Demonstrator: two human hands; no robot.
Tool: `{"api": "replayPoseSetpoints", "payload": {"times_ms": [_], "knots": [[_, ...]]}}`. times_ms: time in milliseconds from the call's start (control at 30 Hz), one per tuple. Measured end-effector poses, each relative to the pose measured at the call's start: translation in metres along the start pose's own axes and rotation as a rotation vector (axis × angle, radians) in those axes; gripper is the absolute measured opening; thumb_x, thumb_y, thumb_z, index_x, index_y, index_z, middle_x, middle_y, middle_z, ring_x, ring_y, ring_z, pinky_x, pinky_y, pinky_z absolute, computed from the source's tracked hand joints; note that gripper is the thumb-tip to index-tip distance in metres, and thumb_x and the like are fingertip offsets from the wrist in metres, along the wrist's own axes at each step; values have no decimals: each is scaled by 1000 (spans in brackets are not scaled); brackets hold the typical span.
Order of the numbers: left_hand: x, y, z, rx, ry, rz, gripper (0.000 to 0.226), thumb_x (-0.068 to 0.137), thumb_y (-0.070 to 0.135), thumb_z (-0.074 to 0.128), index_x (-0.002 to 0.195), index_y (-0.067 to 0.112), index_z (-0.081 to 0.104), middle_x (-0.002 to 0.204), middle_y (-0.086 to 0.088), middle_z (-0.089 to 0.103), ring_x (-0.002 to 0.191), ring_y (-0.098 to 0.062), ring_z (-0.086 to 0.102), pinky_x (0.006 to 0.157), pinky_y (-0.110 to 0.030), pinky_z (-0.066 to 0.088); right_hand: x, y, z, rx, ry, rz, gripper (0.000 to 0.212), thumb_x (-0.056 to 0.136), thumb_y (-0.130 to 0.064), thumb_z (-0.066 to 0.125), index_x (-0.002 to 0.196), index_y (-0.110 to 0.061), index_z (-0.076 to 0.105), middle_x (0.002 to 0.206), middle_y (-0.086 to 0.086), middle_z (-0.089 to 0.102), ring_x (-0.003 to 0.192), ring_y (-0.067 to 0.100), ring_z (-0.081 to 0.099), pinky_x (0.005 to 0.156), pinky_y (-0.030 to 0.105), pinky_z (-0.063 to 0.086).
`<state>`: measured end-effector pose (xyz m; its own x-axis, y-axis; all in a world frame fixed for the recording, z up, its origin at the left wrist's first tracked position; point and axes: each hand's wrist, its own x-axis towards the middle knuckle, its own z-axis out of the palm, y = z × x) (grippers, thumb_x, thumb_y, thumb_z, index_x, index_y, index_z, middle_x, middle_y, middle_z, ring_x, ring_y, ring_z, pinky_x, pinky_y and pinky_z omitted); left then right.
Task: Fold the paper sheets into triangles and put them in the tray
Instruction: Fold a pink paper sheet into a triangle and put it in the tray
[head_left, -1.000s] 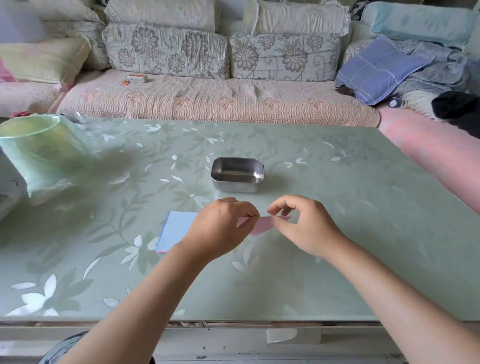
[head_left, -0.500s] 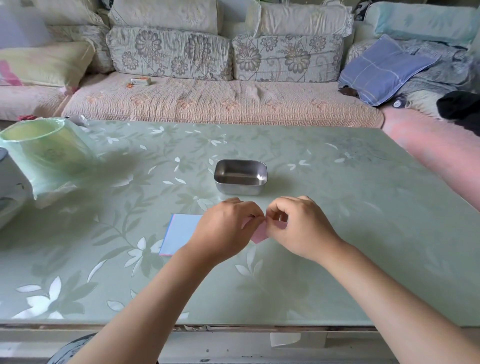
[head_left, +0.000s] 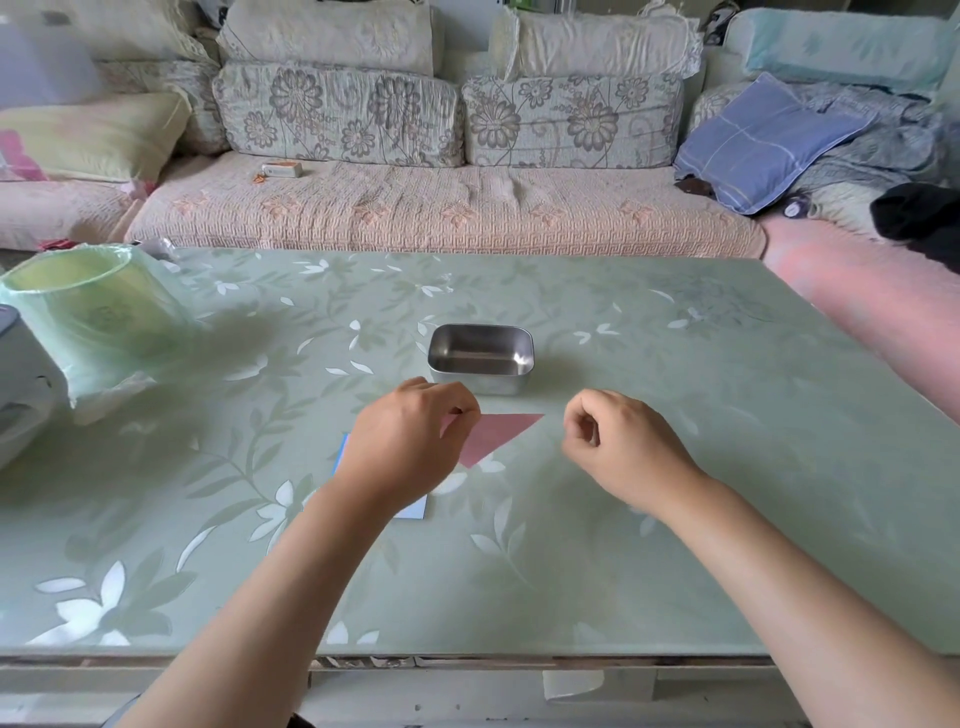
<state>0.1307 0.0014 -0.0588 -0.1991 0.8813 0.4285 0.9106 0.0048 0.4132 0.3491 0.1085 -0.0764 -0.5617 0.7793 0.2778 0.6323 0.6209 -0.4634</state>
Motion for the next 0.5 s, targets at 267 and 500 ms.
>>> {"api": "replayPoseSetpoints", "payload": {"times_ms": [267, 500], "knots": [[-7, 10, 4, -34, 16, 73, 6, 89, 30, 65, 84, 31, 68, 66, 21, 50, 73, -11, 55, 57, -31, 48, -4, -18, 6, 185, 50, -122, 18, 90, -40, 60, 103, -29, 65, 96, -19, 62, 75, 9, 61, 74, 25, 49], [-5, 13, 7, 49, 91, 202, 10, 85, 29, 63, 79, 30, 71, 66, 12, 65, 68, -18, 58, 60, -31, 46, -2, -23, 8, 140, 118, -177, 11, 91, -18, 71, 80, -20, 73, 76, -11, 69, 67, 16, 58, 79, 36, 46]]}}
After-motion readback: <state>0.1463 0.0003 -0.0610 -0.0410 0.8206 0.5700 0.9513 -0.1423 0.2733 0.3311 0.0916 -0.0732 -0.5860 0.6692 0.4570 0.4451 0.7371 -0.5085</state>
